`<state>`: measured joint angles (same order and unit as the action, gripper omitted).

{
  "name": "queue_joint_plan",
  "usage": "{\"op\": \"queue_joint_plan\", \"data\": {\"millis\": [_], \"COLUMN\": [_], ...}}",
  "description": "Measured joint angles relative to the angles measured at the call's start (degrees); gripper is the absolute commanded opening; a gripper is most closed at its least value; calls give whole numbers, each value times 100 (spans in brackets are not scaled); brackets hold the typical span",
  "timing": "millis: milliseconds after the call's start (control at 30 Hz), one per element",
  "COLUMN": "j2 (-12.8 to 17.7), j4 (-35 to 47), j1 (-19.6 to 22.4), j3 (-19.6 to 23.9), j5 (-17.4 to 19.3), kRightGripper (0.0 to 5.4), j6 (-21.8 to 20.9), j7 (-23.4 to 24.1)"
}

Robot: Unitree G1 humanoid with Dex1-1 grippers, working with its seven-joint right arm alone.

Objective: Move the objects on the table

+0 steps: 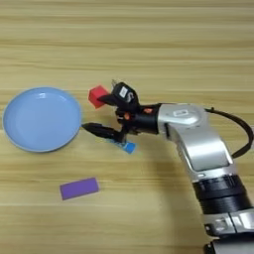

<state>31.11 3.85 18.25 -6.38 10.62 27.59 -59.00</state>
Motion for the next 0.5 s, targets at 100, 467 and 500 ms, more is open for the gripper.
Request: {"op": "queue_joint_plan", "data": {"millis": [100,467,500], "j2": [-171,-830,-891], "j4": [-63,-875,-940], "j1": [160,690,722], "j3": [-261,-683,-705], "j5": [-135,-504,-525], "kRightGripper": [530,537,537], "j6": [66,-77,-95], "j7": [131,627,657]}}
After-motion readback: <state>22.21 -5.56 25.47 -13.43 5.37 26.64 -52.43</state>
